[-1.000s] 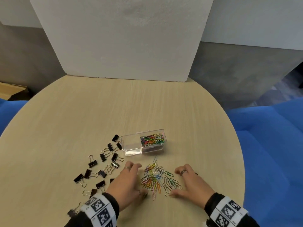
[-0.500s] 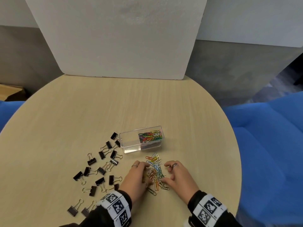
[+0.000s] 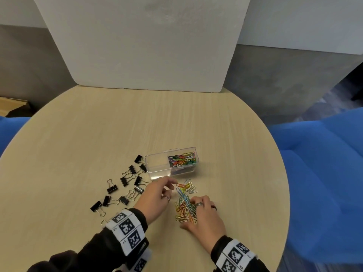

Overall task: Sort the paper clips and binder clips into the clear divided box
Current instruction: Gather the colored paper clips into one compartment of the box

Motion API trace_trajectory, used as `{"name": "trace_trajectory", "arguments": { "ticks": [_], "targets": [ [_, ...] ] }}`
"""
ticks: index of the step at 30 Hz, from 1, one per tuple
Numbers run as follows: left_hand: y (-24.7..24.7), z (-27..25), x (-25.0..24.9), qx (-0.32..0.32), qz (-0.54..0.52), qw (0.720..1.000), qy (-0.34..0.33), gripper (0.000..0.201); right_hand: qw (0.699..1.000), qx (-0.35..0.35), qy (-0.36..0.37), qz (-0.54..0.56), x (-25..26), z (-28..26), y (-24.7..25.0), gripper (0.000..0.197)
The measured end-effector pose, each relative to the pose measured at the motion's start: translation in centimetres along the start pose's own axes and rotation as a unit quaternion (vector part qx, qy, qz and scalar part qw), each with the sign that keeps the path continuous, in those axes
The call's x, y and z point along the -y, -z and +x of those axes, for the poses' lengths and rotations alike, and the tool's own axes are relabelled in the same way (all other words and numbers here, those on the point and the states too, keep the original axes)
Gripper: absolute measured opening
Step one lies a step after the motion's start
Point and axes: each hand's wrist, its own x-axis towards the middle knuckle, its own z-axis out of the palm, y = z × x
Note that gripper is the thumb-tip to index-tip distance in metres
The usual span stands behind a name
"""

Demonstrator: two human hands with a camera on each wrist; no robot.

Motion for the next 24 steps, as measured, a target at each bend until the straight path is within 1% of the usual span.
{"name": "trace_trajectory", "arguments": {
  "ticks": [3, 5, 7, 9, 11, 12, 15, 17, 19, 21, 24],
  "targets": [
    [1.9, 0.6, -1.1, -0.007, 0.033, 0.998, -0.046, 0.027, 0.999, -0.017, 0.008, 0.049, -0.3, 0.4, -0.2, 0.043],
    [2.9, 1.1, -1.8, -0.034, 0.068, 0.993, -0.087, 0.028, 0.997, -0.03, 0.015, 0.067, -0.6, 0.6, -0.2, 0.032],
    [3.6, 1.7, -2.4, -0.073, 0.105, 0.984, -0.121, 0.03, 0.997, -0.041, 0.023, 0.064, -0.8, 0.8, -0.2, 0.026],
    [4.0, 2.4, -2.8, -0.109, 0.157, 0.971, -0.14, 0.033, 0.997, -0.041, 0.026, 0.053, -0.9, 1.0, -0.1, 0.027],
    [4.2, 3.3, -3.0, -0.118, 0.214, 0.961, -0.13, 0.04, 0.998, -0.034, 0.026, 0.036, -1.0, 1.3, 0.1, 0.029],
    [4.2, 3.7, -2.8, -0.104, 0.239, 0.959, -0.109, 0.048, 0.999, -0.029, 0.026, 0.026, -1.1, 1.4, 0.2, 0.03],
    [3.8, 4.9, -2.0, -0.008, 0.296, 0.955, -0.035, 0.08, 0.999, -0.013, 0.032, 0.007, -1.1, 1.8, 0.6, 0.031],
    [3.4, 5.5, -1.5, 0.039, 0.305, 0.951, -0.007, 0.091, 0.999, -0.004, 0.036, 0.013, -1.2, 2.0, 0.9, 0.031],
    [3.3, 5.8, -1.3, 0.043, 0.304, 0.952, -0.004, 0.087, 0.999, 0.003, 0.042, 0.016, -1.2, 2.1, 1.3, 0.03],
    [3.2, 5.9, -1.1, 0.029, 0.301, 0.953, -0.008, 0.081, 0.999, 0.009, 0.046, 0.012, -1.3, 2.0, 1.6, 0.03],
    [3.2, 5.9, -0.9, 0.017, 0.292, 0.956, -0.017, 0.078, 0.998, 0.001, 0.053, 0.015, -1.1, 1.9, 2.5, 0.026]
  ]
}}
